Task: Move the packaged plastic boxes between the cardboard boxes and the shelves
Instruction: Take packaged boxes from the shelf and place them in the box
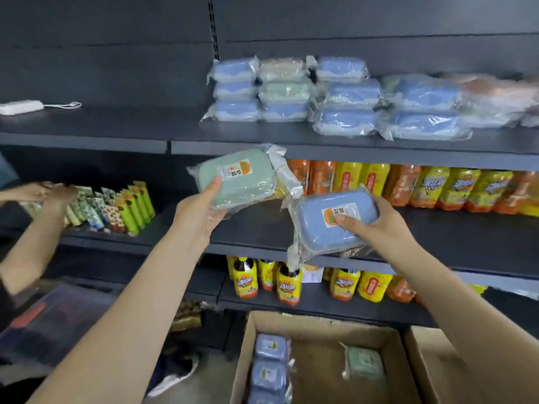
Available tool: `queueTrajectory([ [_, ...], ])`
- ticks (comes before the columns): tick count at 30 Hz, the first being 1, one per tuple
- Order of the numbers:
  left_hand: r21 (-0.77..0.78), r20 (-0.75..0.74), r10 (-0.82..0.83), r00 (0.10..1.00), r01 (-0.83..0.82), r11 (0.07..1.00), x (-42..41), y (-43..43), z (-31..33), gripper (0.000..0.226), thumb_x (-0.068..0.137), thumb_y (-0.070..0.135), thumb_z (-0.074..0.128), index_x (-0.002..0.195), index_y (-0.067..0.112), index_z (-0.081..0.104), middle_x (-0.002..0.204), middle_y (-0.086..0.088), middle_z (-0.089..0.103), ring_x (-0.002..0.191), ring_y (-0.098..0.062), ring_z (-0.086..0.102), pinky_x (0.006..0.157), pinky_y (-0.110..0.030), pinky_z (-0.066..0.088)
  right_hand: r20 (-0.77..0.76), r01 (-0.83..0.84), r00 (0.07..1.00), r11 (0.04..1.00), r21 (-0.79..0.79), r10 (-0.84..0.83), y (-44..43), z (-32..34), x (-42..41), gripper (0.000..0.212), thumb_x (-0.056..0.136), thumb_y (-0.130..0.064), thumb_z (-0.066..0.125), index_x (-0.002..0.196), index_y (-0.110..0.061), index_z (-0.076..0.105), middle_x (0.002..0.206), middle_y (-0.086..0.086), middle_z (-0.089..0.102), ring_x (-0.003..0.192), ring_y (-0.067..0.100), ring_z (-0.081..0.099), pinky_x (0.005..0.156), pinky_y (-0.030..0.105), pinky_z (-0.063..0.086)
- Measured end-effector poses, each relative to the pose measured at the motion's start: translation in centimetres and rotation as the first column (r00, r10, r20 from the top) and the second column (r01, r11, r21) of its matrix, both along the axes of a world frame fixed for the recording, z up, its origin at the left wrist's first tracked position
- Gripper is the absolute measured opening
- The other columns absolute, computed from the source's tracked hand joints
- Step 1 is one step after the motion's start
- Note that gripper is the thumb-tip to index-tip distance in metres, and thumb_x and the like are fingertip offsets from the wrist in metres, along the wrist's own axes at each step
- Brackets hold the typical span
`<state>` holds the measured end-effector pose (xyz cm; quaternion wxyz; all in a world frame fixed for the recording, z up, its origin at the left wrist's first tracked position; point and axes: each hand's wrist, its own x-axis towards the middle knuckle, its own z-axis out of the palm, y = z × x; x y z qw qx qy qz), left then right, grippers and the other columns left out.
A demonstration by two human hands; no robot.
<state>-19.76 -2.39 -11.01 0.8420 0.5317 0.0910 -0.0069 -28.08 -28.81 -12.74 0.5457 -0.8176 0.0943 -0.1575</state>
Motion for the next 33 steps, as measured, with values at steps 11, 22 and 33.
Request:
queueTrajectory([
  [11, 0.108, -0.398, 0.018, 0.917, 0.027, 0.994, -3.6, -1.8, -19.8, 0.032, 0.084, 0.015, 0.070, 0.111, 0.002, 0.060, 0.103, -0.013, 0.069, 0.089, -0.022, 0.069, 0.073, -0.029, 0.057, -0.502, 0.005, 0.864, 0.998, -0.064, -0.037, -3.2, -18.1, -4.4, 0.086, 0.070, -0.040, 0.080, 0.141, -0.014, 0.038, 0.134, 0.002, 0.050, 0.119, 0.020, 0.049, 0.094, 0.033, 0.044],
  [22, 0.229, -0.619, 0.004, 0.785, 0.176, 0.957, -1.3, -3.0, -35.9, 0.010, 0.085, 0.014, 0.067, 0.087, 0.010, 0.058, 0.083, -0.006, 0.067, 0.075, -0.019, 0.065, 0.068, -0.026, 0.051, -0.782, 0.204, 0.596, 0.976, -0.070, -0.181, -4.9, -35.6, -3.5, 0.077, 0.062, -0.042, 0.085, 0.125, -0.014, 0.051, 0.116, 0.006, 0.060, 0.101, 0.023, 0.060, 0.079, 0.032, 0.050],
  [33, 0.260, -0.740, -0.074, 0.669, 0.385, 0.885, -3.0, -2.8, -48.4, 0.048, 0.056, 0.037, 0.079, 0.098, 0.017, 0.067, 0.106, -0.012, 0.070, 0.104, -0.031, 0.063, 0.089, -0.040, 0.048, -0.838, 0.244, 0.444, 0.943, -0.227, -0.317, -5.3, -49.7, 0.8, 0.082, 0.064, -0.063, 0.073, 0.126, -0.014, 0.052, 0.120, 0.005, 0.059, 0.117, 0.030, 0.049, 0.096, 0.043, 0.045],
])
